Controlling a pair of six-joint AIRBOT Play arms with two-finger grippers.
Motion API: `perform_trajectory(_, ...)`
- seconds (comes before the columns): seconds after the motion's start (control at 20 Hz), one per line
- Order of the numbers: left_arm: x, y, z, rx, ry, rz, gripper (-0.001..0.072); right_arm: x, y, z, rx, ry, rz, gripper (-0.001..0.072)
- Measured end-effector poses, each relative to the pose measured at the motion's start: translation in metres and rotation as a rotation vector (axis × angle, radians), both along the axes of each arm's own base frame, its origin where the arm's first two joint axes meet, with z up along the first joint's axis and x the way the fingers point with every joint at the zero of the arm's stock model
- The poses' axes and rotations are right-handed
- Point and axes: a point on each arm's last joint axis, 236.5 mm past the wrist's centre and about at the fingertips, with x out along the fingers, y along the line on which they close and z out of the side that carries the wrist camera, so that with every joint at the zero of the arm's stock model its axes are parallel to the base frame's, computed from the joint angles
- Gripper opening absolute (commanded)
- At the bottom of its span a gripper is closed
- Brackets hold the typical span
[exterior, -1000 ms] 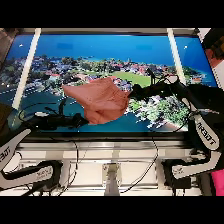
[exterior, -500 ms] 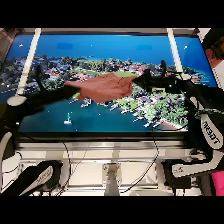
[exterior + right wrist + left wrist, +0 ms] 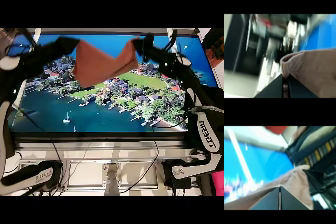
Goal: Fold the clothes and pants, and hang the long-sleeved shirts on hangers.
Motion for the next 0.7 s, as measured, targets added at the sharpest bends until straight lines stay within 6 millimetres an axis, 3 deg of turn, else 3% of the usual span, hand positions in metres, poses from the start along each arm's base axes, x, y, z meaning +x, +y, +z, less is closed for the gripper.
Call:
perform_trajectory(0.15, 0.033, -0.011, 0.042, -0.018, -0.105, 0.006, 0.0002, 0.028, -0.026, 0.051, -0.015, -0.108, -0.165, 0.0021)
perform_trajectory(0.25, 0.046, -0.013, 0.068, -0.031, -0.17, 0.011, 0.0002, 0.04, -0.041, 0.071, -0.013, -0.151, -0.226, 0.0022)
perform_trajectory(0.35, 0.052, -0.014, 0.081, -0.024, -0.21, 0.014, 0.0003, 0.048, -0.054, 0.08, -0.006, -0.17, -0.262, 0.0022)
perform_trajectory(0.45, 0.056, -0.016, 0.073, 0.046, -0.214, 0.003, 0.0003, 0.053, -0.065, 0.08, -0.016, -0.176, -0.271, 0.0022)
perform_trajectory(0.55, 0.057, -0.02, 0.047, 0.149, -0.164, -0.022, 0.0002, 0.051, -0.068, 0.074, -0.049, -0.182, -0.219, 0.002)
perform_trajectory(0.7, 0.059, -0.017, -0.001, 0.33, -0.078, -0.041, 0.0002, 0.039, -0.061, 0.039, -0.15, -0.116, -0.061, 0.0018)
